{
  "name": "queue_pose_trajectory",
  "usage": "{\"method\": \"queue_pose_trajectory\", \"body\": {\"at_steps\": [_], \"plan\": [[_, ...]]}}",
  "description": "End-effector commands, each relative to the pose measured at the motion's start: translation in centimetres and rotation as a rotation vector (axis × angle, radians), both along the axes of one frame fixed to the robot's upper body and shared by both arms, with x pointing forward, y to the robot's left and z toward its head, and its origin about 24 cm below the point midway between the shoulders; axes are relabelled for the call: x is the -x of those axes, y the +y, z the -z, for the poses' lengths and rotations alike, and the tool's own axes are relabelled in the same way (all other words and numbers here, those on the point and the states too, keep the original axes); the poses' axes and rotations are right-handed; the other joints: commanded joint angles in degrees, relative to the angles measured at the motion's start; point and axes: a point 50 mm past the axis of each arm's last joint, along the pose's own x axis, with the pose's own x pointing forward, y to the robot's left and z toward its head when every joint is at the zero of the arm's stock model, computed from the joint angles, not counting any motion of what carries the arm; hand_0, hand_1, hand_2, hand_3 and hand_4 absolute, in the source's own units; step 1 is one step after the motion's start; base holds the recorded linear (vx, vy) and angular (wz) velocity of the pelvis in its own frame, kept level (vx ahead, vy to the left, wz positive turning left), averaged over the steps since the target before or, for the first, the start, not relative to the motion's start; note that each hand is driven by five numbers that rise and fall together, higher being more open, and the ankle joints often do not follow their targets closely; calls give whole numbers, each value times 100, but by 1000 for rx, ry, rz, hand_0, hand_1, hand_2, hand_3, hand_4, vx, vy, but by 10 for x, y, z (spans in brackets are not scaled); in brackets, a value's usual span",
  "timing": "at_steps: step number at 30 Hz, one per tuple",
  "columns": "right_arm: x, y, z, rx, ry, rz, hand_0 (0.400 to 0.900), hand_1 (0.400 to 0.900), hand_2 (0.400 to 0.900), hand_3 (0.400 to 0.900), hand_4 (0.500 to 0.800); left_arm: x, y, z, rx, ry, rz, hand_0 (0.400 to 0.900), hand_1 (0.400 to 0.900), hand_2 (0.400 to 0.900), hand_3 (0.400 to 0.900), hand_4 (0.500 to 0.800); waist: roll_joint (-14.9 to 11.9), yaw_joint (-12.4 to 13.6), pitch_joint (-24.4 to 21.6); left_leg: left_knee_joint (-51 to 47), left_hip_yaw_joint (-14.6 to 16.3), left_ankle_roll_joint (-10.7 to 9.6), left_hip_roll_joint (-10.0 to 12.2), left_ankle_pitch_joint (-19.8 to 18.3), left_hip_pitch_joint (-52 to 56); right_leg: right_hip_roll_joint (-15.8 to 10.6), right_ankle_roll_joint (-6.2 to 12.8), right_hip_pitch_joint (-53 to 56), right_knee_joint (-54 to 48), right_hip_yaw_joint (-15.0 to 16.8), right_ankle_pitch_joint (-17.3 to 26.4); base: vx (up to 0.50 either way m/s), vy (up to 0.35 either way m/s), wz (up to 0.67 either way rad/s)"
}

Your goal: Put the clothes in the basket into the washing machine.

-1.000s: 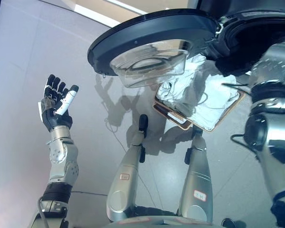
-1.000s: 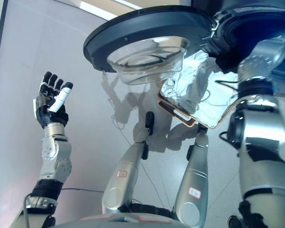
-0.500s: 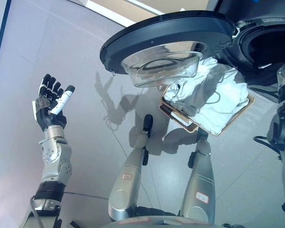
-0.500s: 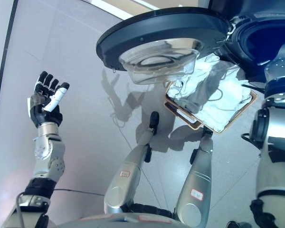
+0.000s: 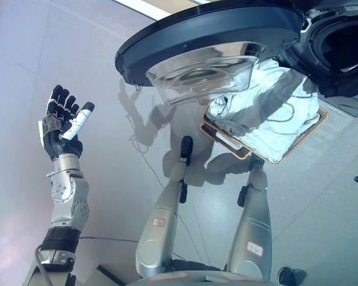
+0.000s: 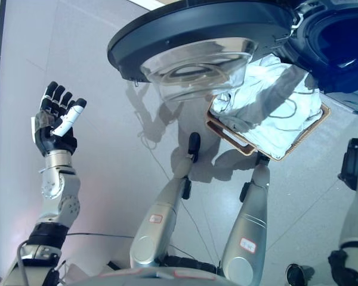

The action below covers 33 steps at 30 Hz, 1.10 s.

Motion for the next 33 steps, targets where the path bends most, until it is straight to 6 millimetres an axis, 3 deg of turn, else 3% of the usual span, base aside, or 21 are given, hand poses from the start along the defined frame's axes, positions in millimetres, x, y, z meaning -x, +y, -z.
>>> {"method": "queue_pose_trajectory", "body": {"at_steps": [1, 2, 9, 15, 19, 23, 27, 30, 33], "plan": [[42, -2, -73, 296, -114, 108, 635, 635, 635, 635, 641, 17, 15, -28, -57, -170, -69, 900, 900, 900, 900, 800, 690, -93, -220, -558, -250, -239, 137, 293, -89, 216, -98, -222, 692, 175, -415, 0, 0, 0], [41, -1, -74, 291, -120, 108, 900, 900, 900, 900, 800, 18, 16, -28, -55, -169, -74, 900, 900, 900, 900, 800, 682, -92, -207, -564, -252, -242, 141, 294, -92, 214, -96, -221, 686, 173, -411, 0, 0, 0], [32, 13, -77, 337, -112, 92, 900, 900, 900, 900, 800, 18, 18, -30, -36, -186, -94, 900, 900, 900, 900, 800, 648, -94, -192, -525, -184, -247, 156, 294, -113, 228, -88, -196, 594, 175, -298, -9, 14, -5], [2, 54, -68, 755, 198, 166, 900, 900, 900, 900, 800, 21, 22, -30, -54, -178, -112, 900, 900, 900, 900, 800, 512, -166, -97, -370, -117, -218, 189, 219, -107, 268, -96, -145, 523, 197, -224, -12, 1, -10], [-18, 89, -46, 1055, 330, 140, 900, 900, 900, 900, 800, 23, 25, -31, -42, -189, -123, 900, 900, 900, 900, 800, 368, -245, 6, 2, -85, -152, 189, 68, -244, 294, -123, -176, 518, 229, -182, -20, -8, -11], [-26, 108, -14, 1239, 396, 108, 900, 900, 900, 900, 800, 23, 20, -36, -50, -222, -107, 900, 900, 900, 900, 800, 271, -291, 7, 309, -92, -105, 149, -50, -492, 300, -145, -251, 519, 241, -172, -5, -7, -2], [-31, 105, 20, 1323, 510, 113, 900, 900, 900, 900, 800, 20, 13, -47, -67, -272, -78, 900, 900, 900, 900, 800, 233, -311, 7, 452, -112, -84, 119, -95, -676, 313, -160, -308, 543, 227, -211, 0, 0, 0], [-33, 98, 32, 1276, 536, 117, 900, 900, 900, 900, 800, 18, 12, -49, -72, -277, -77, 900, 900, 900, 900, 800, 214, -283, 7, 448, -106, -90, 121, -88, -676, 320, -165, -279, 521, 217, -208, 0, 5, -2], [-38, 101, 56, 1334, 620, 82, 900, 900, 900, 900, 800, 13, 14, -47, -43, -267, -93, 900, 900, 900, 900, 800, 119, -304, 7, 396, -103, -100, 166, -79, -627, 352, -167, -213, 445, 189, -193, -1, -2, -5]]}}
